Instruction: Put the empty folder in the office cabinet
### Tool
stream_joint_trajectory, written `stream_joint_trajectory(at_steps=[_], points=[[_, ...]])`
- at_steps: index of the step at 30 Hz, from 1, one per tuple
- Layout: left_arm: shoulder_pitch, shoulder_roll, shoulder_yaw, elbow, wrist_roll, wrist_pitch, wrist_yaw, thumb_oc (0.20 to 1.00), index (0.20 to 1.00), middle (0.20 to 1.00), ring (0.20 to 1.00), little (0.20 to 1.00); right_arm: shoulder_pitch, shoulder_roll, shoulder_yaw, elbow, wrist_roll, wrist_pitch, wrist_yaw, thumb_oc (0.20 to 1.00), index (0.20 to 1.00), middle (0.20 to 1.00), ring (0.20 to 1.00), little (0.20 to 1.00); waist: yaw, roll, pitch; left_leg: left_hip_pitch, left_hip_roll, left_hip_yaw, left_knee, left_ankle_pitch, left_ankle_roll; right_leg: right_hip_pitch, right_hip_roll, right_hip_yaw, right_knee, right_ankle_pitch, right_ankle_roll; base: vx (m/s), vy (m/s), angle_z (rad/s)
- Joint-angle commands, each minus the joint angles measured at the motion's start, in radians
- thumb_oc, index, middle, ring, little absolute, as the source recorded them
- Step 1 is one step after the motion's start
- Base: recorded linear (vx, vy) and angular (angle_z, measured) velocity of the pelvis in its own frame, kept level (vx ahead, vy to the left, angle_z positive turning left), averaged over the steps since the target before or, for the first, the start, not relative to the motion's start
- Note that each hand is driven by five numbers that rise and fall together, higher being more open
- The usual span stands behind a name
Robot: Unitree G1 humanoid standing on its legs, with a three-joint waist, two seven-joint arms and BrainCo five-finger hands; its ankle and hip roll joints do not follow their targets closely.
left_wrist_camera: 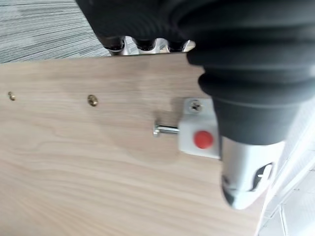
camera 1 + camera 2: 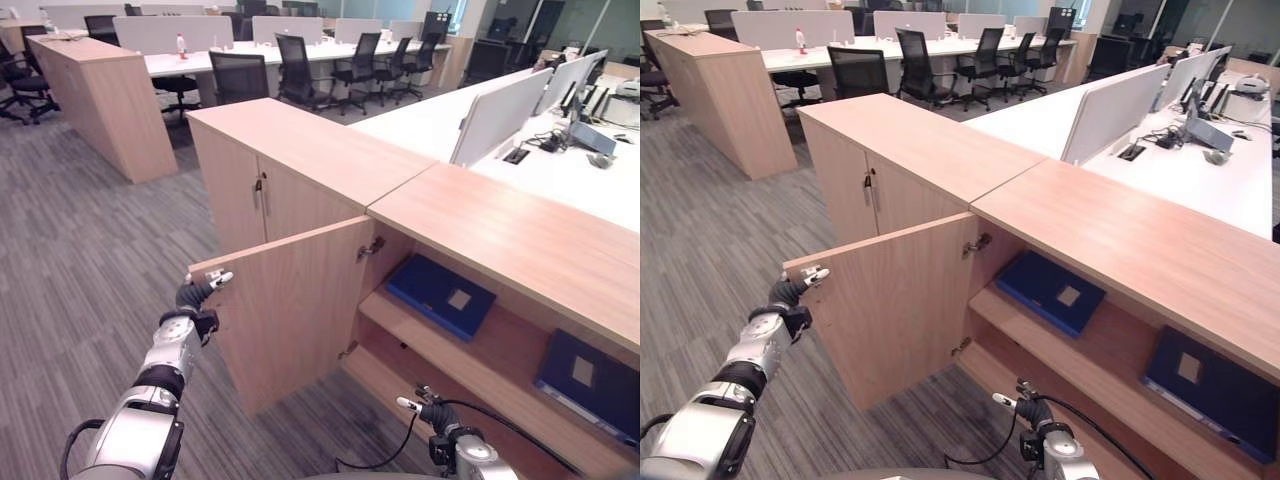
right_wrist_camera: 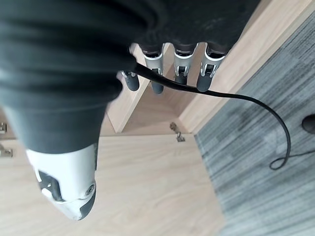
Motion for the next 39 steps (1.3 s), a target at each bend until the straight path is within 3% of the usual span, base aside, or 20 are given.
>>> stream_joint_trajectory(at_steps=[1,7,10,11,14,17,20,29,31,33,36,38,39], points=[[-0.071,-0.14,-0.107,-0.077,-0.022,-0.053,-0.068,1.0,1.0,1.0,1.0,1.0,-0.064,-0.007,-0.032,-0.009,0.042,-0.024,-0.026,1.0,1.0,1.0,1.0,1.0,-0.015,0.018,0.029,0.005,0.01,-0.059,0.012,-0.073,-0.055,0.037,-0.027,-0.022,0.064,-0.083,0.088,-0.03,0.003,0.08],[0.08,-0.141,-0.185,-0.305,0.001,-0.044,-0.107,1.0,1.0,1.0,1.0,1.0,-0.081,-0.006,-0.082,-0.034,0.033,-0.023,-0.057,1.0,1.0,1.0,1.0,1.0,0.013,0.017,0.072,-0.036,0.007,-0.04,0.012,-0.055,-0.042,-0.004,-0.029,-0.037,0.061,-0.051,0.089,-0.09,-0.005,0.12],[0.132,-0.133,-0.215,-0.333,0.025,-0.03,-0.124,1.0,1.0,1.0,1.0,1.0,-0.104,0.0,-0.088,-0.037,0.031,-0.022,-0.064,1.0,1.0,1.0,1.0,1.0,0.027,0.022,0.105,-0.056,0.014,-0.008,0.012,-0.04,-0.033,-0.053,-0.047,-0.056,0.11,-0.019,0.1,-0.17,-0.083,-0.28],[0.144,-0.135,-0.222,-0.34,0.027,-0.024,-0.131,1.0,1.0,1.0,1.0,1.0,-0.112,0.003,-0.084,-0.036,0.025,-0.018,-0.066,1.0,1.0,1.0,1.0,1.0,0.032,0.027,0.113,-0.065,0.018,0.002,0.016,-0.036,-0.032,-0.062,-0.058,-0.079,0.131,-0.029,0.096,-0.26,-0.096,-0.41],[0.206,-0.119,-0.226,-0.4,0.026,-0.006,-0.145,1.0,1.0,1.0,1.0,1.0,-0.133,0.002,-0.083,-0.039,0.01,-0.014,-0.077,1.0,1.0,1.0,1.0,1.0,0.079,0.056,0.13,-0.091,0.047,0.077,0.042,-0.026,-0.025,-0.04,-0.15,-0.275,0.216,-0.096,0.057,-0.21,-0.017,-0.65],[0.303,-0.091,-0.235,-0.476,0.05,0.017,-0.186,1.0,1.0,1.0,1.0,1.0,-0.119,0.001,-0.097,-0.019,0.001,-0.009,-0.066,1.0,1.0,1.0,1.0,1.0,0.097,0.058,0.117,-0.101,0.05,0.17,0.065,-0.02,-0.012,-0.005,-0.183,-0.315,0.275,-0.096,0.062,-0.14,-0.034,-0.75],[0.348,-0.081,-0.24,-0.507,0.063,0.03,-0.207,1.0,1.0,1.0,1.0,1.0,-0.105,-0.005,-0.105,-0.009,-0.008,-0.005,-0.061,1.0,1.0,1.0,1.0,1.0,0.102,0.059,0.114,-0.077,0.048,0.212,0.066,-0.029,-0.012,0.012,-0.193,-0.351,0.271,-0.1,0.065,0.01,-0.082,-0.6],[0.373,-0.103,-0.277,-0.552,0.061,0.049,-0.249,1.0,1.0,1.0,1.0,1.0,-0.064,-0.076,-0.139,-0.042,-0.024,-0.005,-0.052,1.0,1.0,1.0,1.0,1.0,-0.009,0.1,0.11,-0.028,0.122,0.283,0.134,-0.035,-0.056,0.001,-0.082,-0.211,0.21,-0.172,0.031,0.0,-0.183,-0.55],[0.364,-0.105,-0.281,-0.555,0.064,0.049,-0.251,1.0,1.0,1.0,1.0,1.0,-0.061,-0.082,-0.139,-0.042,-0.027,-0.005,-0.051,1.0,1.0,1.0,1.0,1.0,-0.016,0.102,0.11,-0.034,0.139,0.297,0.16,-0.033,-0.06,-0.001,-0.069,-0.195,0.204,-0.173,0.021,-0.02,-0.171,-0.62],[0.318,-0.121,-0.298,-0.558,0.061,0.047,-0.242,1.0,1.0,1.0,1.0,1.0,-0.052,-0.1,-0.136,-0.03,-0.03,-0.007,-0.057,1.0,1.0,1.0,1.0,1.0,-0.049,0.099,0.129,-0.049,0.204,0.316,0.265,-0.017,-0.075,0.012,-0.029,-0.137,0.201,-0.201,0.0,-0.02,-0.219,-0.93],[0.278,-0.141,-0.299,-0.552,0.056,0.041,-0.224,1.0,1.0,1.0,1.0,1.0,-0.052,-0.114,-0.123,-0.003,-0.034,-0.001,-0.059,1.0,1.0,1.0,1.0,1.0,-0.051,0.096,0.14,-0.087,0.228,0.222,0.361,0.046,-0.089,-0.005,0.016,-0.056,0.202,-0.201,-0.028,-0.03,-0.155,-1.34],[0.267,-0.149,-0.298,-0.553,0.058,0.041,-0.209,1.0,1.0,1.0,1.0,1.0,-0.035,-0.117,-0.114,0.006,-0.033,0.008,-0.055,1.0,1.0,1.0,1.0,1.0,-0.043,0.089,0.137,-0.096,0.19,0.102,0.334,0.022,-0.075,-0.01,0.033,0.015,0.207,-0.203,-0.03,0.06,-0.061,-1.06],[0.26,-0.159,-0.296,-0.546,0.059,0.04,-0.205,1.0,1.0,1.0,1.0,1.0,-0.021,-0.119,-0.111,0.02,-0.033,0.011,-0.048,1.0,1.0,1.0,1.0,1.0,-0.026,0.089,0.134,-0.097,0.145,-0.025,0.249,-0.009,-0.07,-0.003,0.045,0.081,0.201,-0.21,-0.029,0.14,-0.007,-1.56]])
